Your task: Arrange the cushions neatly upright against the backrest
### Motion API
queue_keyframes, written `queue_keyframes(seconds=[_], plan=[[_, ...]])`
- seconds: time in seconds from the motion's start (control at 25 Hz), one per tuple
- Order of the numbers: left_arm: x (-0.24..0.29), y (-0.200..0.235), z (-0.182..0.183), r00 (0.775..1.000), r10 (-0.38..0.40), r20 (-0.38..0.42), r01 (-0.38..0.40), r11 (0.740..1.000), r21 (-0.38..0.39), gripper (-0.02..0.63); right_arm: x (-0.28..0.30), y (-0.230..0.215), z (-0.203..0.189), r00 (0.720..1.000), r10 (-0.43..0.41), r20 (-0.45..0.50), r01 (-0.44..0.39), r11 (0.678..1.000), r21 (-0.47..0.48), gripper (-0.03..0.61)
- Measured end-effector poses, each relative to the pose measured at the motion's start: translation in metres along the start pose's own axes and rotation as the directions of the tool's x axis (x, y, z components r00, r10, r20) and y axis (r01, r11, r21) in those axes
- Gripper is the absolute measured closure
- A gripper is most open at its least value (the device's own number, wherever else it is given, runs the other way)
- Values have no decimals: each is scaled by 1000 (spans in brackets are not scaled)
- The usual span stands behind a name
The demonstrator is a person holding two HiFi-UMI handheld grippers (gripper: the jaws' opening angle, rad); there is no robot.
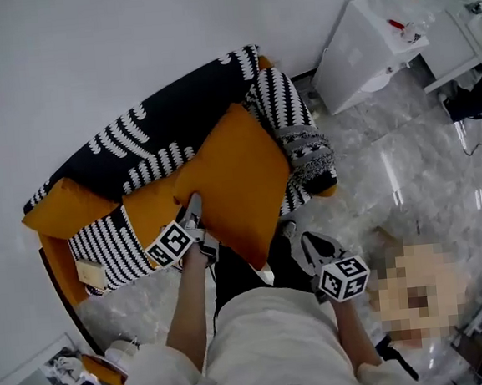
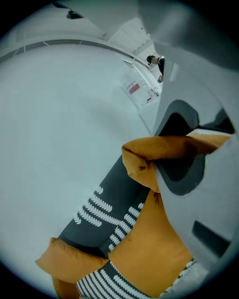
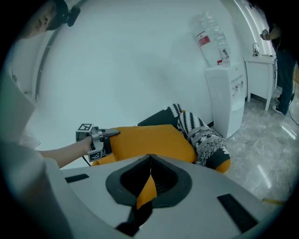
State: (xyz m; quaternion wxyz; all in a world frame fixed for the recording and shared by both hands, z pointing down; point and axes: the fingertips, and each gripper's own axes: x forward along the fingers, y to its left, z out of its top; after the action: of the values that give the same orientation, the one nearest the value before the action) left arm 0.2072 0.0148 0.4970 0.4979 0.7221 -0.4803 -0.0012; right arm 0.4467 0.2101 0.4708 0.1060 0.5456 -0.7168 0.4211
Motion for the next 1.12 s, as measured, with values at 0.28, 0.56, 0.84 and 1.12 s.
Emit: queue_keyframes(seconds=[0.28,0.56,0.84,1.12], plan=[[-12,-93,-5,988,-49,149,39,997,71,548,-43,-40,-4,1000,19,25,-19,1000,11,569],[-4,-153,16,957,-90,277,18,967,254,552,-62,-60,-6,999,21,35,-22,1000,20,569],[34,-177,40,904,-139,404,-36,918,395,554,-79,-83,-10,1000,-12,-4,12,1000,-8,569],[100,-181,-6,901,-116,418,-150,821,551,554,-93,-104,-27,997,-71,-36,71,997,17,569]])
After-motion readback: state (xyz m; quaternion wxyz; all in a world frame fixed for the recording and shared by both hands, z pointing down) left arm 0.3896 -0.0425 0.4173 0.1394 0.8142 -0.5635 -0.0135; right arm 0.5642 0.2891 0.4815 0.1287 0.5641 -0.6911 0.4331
